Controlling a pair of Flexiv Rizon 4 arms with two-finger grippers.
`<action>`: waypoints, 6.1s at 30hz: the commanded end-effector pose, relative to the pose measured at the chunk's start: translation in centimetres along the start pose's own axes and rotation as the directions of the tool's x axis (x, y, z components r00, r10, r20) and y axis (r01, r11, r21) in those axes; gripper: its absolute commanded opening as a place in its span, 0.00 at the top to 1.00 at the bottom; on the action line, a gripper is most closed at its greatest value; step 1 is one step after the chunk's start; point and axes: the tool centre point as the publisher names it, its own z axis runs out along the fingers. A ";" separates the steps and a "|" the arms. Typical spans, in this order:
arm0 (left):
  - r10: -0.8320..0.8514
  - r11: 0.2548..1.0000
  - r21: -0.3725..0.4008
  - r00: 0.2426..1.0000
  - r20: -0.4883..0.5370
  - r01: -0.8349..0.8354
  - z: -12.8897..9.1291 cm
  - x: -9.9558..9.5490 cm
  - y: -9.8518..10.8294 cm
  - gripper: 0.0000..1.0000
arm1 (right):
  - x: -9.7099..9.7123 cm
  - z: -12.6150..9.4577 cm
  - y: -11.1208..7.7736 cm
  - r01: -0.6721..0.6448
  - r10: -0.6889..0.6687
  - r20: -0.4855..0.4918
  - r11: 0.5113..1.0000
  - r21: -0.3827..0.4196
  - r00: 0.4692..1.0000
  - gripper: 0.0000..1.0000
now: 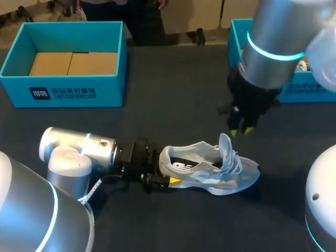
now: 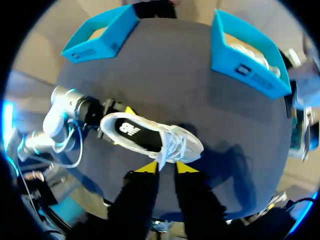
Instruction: Take the shoe out of the shoebox, open the shoe tongue, remove and reinsert the insole, then place the shoe into the shoebox
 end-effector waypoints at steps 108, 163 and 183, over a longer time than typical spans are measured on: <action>0.000 1.000 -0.002 1.000 -0.001 0.000 0.0 0.0 -0.1 1.00 | 3.4 18.1 3.2 0.848 -0.847 0.058 0.530 0.000 0.529 1.00; 0.000 1.000 -0.002 1.000 -0.001 0.000 0.0 0.0 -0.1 1.00 | 4.2 15.8 -2.4 0.785 -0.798 -0.036 0.599 -0.158 0.601 1.00; 0.000 1.000 -0.002 1.000 -0.001 0.000 0.0 0.0 -0.1 1.00 | 4.1 14.4 -0.2 0.841 -0.869 -0.012 0.482 -0.247 0.494 1.00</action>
